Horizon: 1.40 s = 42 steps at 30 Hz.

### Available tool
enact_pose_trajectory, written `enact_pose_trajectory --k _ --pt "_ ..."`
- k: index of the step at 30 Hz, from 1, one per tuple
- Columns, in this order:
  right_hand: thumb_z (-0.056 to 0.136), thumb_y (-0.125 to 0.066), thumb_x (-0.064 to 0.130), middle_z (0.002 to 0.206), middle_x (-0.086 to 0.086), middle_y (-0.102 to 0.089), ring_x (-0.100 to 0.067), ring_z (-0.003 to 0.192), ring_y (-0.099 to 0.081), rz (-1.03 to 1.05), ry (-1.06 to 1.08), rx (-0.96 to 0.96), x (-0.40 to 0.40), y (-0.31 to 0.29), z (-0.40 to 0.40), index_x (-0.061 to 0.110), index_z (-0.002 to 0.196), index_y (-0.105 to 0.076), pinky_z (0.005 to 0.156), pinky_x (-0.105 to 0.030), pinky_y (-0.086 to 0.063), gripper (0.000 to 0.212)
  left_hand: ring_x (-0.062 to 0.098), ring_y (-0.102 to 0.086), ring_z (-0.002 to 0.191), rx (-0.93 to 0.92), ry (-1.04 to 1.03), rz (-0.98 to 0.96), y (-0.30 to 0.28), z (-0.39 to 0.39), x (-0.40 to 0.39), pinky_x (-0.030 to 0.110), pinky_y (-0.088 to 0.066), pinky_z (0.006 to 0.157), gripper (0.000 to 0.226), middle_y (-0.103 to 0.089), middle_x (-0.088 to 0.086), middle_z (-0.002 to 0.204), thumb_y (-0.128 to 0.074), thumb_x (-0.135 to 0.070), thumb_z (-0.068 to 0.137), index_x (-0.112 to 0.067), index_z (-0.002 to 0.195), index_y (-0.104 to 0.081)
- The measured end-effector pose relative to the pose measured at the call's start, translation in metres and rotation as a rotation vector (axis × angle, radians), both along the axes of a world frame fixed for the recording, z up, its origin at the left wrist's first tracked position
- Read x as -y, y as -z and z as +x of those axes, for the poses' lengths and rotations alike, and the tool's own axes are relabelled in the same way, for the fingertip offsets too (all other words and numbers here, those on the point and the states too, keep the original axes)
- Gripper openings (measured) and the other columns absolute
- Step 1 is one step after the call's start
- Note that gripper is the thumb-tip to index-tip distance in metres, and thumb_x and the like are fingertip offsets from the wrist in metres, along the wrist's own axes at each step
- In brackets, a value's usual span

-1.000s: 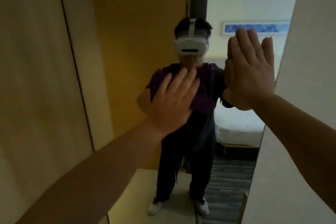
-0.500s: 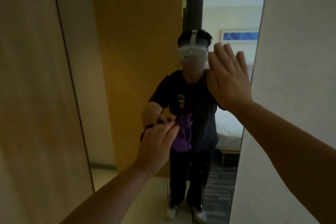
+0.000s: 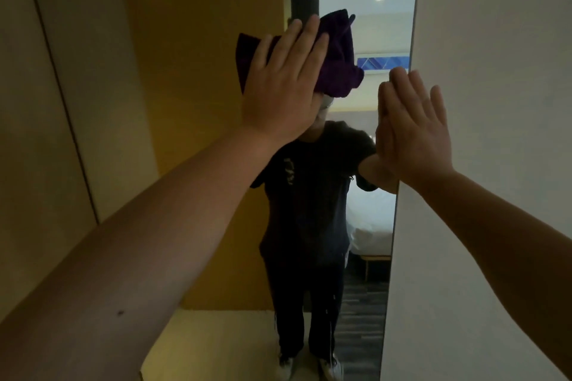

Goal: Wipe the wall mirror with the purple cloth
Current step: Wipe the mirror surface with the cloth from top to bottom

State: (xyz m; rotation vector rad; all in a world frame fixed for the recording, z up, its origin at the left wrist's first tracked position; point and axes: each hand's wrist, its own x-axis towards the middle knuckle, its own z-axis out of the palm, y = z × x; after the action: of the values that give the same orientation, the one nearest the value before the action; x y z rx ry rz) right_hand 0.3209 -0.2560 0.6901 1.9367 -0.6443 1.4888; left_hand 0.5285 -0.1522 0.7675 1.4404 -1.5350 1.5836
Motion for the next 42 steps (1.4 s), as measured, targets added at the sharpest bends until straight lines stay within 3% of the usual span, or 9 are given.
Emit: enact_pose_trajectory --k 4,9,12,16,22,25,31,36,42 --pt "0.108 -0.031 0.021 0.158 -0.02 -0.03 -0.039 0.148 -0.023 -0.043 -0.053 0.053 0.01 0.003 0.004 0.003 0.148 -0.037 0.12 -0.058 -0.016 0.045 0.031 -0.029 0.145 0.097 0.072 0.044 0.065 0.005 -0.003 0.052 -0.024 0.116 0.059 -0.032 0.013 0.157 -0.048 -0.038 0.098 -0.01 0.149 -0.038" --pt "0.109 -0.031 0.021 0.16 -0.018 -0.028 -0.035 0.15 -0.02 -0.026 -0.072 0.077 0.009 0.006 0.004 0.005 0.15 -0.036 0.121 -0.054 -0.011 0.044 0.031 -0.028 0.146 0.217 0.09 0.206 0.252 0.015 -0.018 0.052 -0.03 0.113 0.05 -0.033 0.012 0.157 -0.039 -0.023 0.099 -0.013 0.148 -0.04" --pt "0.109 -0.033 0.019 0.16 -0.017 -0.027 -0.035 0.15 -0.019 -0.014 -0.065 0.074 0.008 0.006 0.004 0.005 0.151 -0.035 0.122 -0.052 -0.009 0.044 0.026 -0.03 0.146 0.213 0.062 0.231 0.316 0.021 -0.022 0.048 -0.032 0.111 0.051 -0.035 0.006 0.156 -0.042 -0.027 0.1 -0.016 0.15 -0.036" --pt "0.107 -0.037 0.018 0.161 -0.018 -0.026 -0.035 0.15 -0.019 0.039 -0.036 0.044 -0.001 0.002 0.003 0.005 0.151 -0.034 0.121 -0.052 -0.01 0.046 0.023 -0.039 0.141 0.154 0.096 0.261 0.307 0.016 -0.03 0.046 -0.035 0.11 0.043 -0.041 0.002 0.153 -0.036 -0.021 0.104 -0.019 0.146 -0.043" --pt "0.108 -0.031 0.021 0.162 -0.016 -0.023 -0.029 0.151 -0.015 0.154 -0.096 0.094 -0.009 0.006 -0.026 0.006 0.153 -0.03 0.123 -0.047 -0.009 0.048 0.026 -0.055 0.114 -0.09 0.301 0.156 0.22 -0.013 -0.031 0.045 -0.048 0.085 0.035 -0.059 0.006 0.13 -0.047 -0.012 0.096 -0.017 0.13 -0.051" --pt "0.107 -0.024 0.028 0.164 -0.016 -0.014 -0.027 0.153 -0.007 0.247 0.009 0.107 0.006 0.005 -0.053 0.006 0.156 -0.021 0.124 -0.045 -0.005 0.053 0.03 -0.05 0.118 -0.132 0.299 0.02 0.125 -0.034 -0.015 0.044 -0.041 0.093 0.041 -0.059 0.011 0.132 -0.061 -0.011 0.091 -0.012 0.132 -0.053" --pt "0.108 -0.023 0.036 0.166 -0.013 -0.006 -0.022 0.151 0.007 0.207 0.204 -0.012 0.041 0.013 -0.063 0.009 0.158 -0.012 0.124 -0.045 0.002 0.058 0.033 -0.031 0.144 -0.14 0.071 -0.021 -0.006 -0.08 0.028 0.05 -0.027 0.114 0.058 -0.037 0.011 0.155 -0.043 -0.033 0.093 -0.012 0.147 -0.04" --pt "0.108 -0.022 0.037 0.164 -0.014 -0.015 -0.029 0.152 -0.008 0.079 0.19 0.053 0.056 0.019 -0.057 0.008 0.157 -0.018 0.123 -0.046 -0.002 0.057 0.033 -0.029 0.145 0.022 0.118 0.045 0.063 -0.082 0.035 0.05 -0.023 0.117 0.057 -0.032 0.013 0.157 -0.045 -0.036 0.099 -0.008 0.149 -0.038" --pt "0.108 -0.03 0.032 0.162 -0.017 -0.021 -0.034 0.151 -0.016 -0.006 0.155 0.088 0.061 0.021 -0.059 0.007 0.155 -0.024 0.122 -0.047 -0.005 0.054 0.035 -0.02 0.148 0.258 0.132 0.293 0.271 -0.087 0.03 0.053 -0.021 0.118 0.048 -0.031 0.013 0.158 -0.034 -0.027 0.103 -0.011 0.148 -0.039"
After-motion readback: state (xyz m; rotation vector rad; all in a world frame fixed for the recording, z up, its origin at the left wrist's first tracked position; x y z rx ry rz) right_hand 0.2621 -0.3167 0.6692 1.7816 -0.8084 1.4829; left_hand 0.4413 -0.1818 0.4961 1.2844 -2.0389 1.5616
